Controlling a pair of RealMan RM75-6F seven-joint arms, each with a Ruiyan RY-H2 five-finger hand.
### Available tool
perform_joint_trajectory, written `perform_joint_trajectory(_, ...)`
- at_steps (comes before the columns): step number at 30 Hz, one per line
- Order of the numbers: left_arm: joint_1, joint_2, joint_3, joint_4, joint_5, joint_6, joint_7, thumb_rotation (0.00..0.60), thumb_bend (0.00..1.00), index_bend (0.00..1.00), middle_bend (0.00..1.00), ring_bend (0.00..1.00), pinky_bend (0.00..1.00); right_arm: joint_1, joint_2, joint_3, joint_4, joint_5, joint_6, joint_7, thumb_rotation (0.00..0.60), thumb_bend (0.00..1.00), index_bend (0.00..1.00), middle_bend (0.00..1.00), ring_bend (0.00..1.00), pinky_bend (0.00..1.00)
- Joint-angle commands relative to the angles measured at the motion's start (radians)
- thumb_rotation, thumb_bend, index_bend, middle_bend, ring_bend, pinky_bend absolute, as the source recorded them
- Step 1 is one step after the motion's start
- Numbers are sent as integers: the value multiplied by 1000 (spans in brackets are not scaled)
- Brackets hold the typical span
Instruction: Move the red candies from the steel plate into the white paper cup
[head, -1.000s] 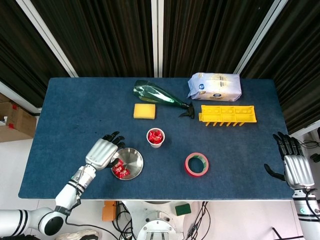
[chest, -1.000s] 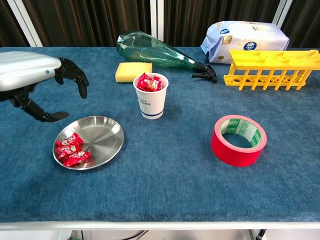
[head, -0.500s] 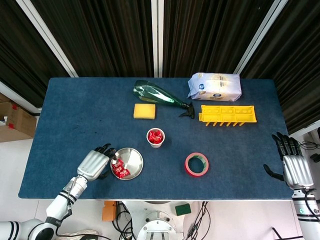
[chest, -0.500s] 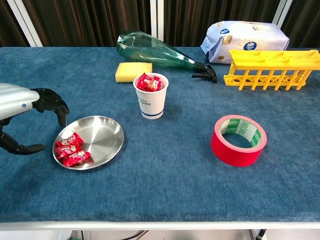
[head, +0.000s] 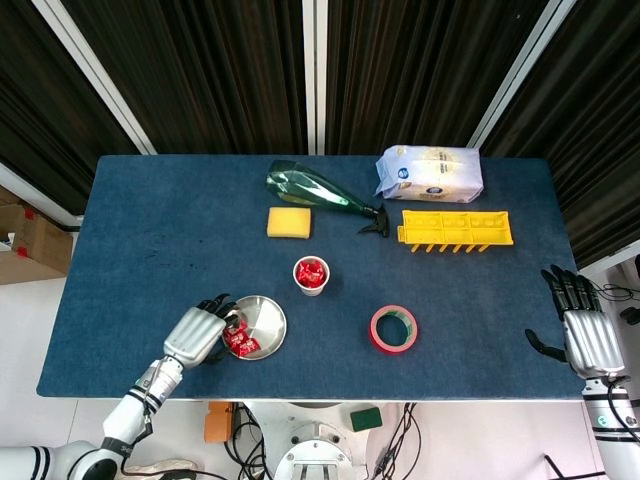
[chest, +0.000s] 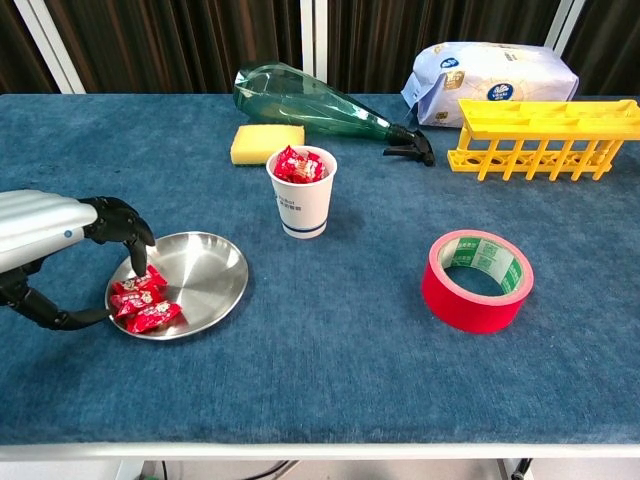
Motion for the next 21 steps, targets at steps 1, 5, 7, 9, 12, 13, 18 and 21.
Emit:
perform_joint_trajectory(1, 3, -10, -4, 7, 0, -7, 5, 600, 267, 391, 209, 75, 258, -1, 0, 0, 0, 0, 1, 1, 600, 237, 0, 0, 0, 0)
perform_joint_trajectory(5, 5, -24, -8, 16, -4, -21, 12, 600, 267, 402, 209, 75, 258, -1, 2, 1, 0, 1, 1, 4, 600, 237, 0, 0, 0, 0)
perform_joint_trajectory(7, 5, -30, -11, 20, -5, -27, 14, 600, 267, 404, 209, 75, 258, -1, 3, 1, 1, 1, 2, 7, 600, 238, 0, 0, 0, 0)
perform_joint_trajectory(9, 6, -35, -15, 23, -5, -29, 18, 600, 267, 404, 209, 75, 258, -2, 4, 2, 1, 1, 4, 9, 600, 238, 0, 0, 0, 0)
perform_joint_trajectory(12, 7, -41, -22, 25, -6, -32, 20, 600, 267, 406, 209, 75, 258, -2, 5, 2, 1, 1, 5, 12, 600, 238, 0, 0, 0, 0)
perform_joint_trajectory(13, 7, -42, -23, 25, -5, -34, 20, 600, 267, 406, 209, 75, 258, -2, 5, 2, 1, 1, 5, 12, 600, 238, 0, 0, 0, 0)
perform_joint_trajectory(18, 5, -47, -31, 24, -11, -44, 27, 600, 267, 407, 209, 75, 258, -3, 5, 2, 1, 0, 6, 12, 600, 238, 0, 0, 0, 0)
perform_joint_trajectory(21, 3, -49, -42, 20, -17, -46, 32, 600, 267, 407, 209, 75, 258, -3, 5, 2, 1, 1, 7, 11, 600, 238, 0, 0, 0, 0)
